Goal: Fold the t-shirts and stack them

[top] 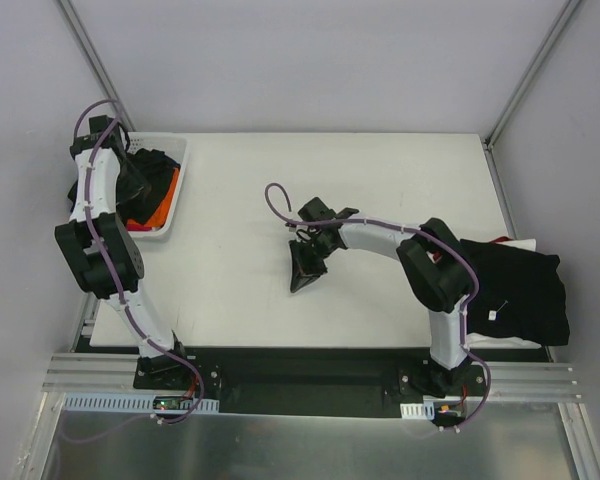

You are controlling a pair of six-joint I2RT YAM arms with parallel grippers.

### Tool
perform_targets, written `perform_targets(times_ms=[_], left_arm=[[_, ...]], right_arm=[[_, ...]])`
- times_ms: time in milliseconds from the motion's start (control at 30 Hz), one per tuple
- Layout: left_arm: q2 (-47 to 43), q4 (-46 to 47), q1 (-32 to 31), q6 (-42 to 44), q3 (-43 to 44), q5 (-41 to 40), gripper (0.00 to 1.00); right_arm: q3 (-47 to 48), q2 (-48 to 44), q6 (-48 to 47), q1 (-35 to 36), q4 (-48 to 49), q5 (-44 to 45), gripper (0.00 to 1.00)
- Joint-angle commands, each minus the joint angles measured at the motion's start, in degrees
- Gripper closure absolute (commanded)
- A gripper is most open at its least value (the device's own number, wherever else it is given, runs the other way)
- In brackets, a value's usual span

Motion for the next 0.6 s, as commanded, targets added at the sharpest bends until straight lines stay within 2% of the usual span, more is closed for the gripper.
perform_targets(times_ms=[0,67,400,567], left_arm=[[1.5,1.1,1.1,1.9,1.5,-1.8,0.45],[2.0,1.0,1.1,2.5,2.7,-1.7,0.48],[2.0,0.5,2.1,4.6,3.7,-5.8,0.47],[1.3,0.5,2.9,4.2,2.6,-4.5,0.45]], right_arm=[[-0.5,-3.0,-0.4,-1.4,0.7,-0.6,0.99],[-0.6,-3.2,-0.7,-1.9,0.2,-0.9,0.99],[0.7,-3.4,-3.3,-3.8,-3.6,-0.8,0.99],[1.3,-3.0,-3.5,-4.1,-4.4,-0.8,0.99]])
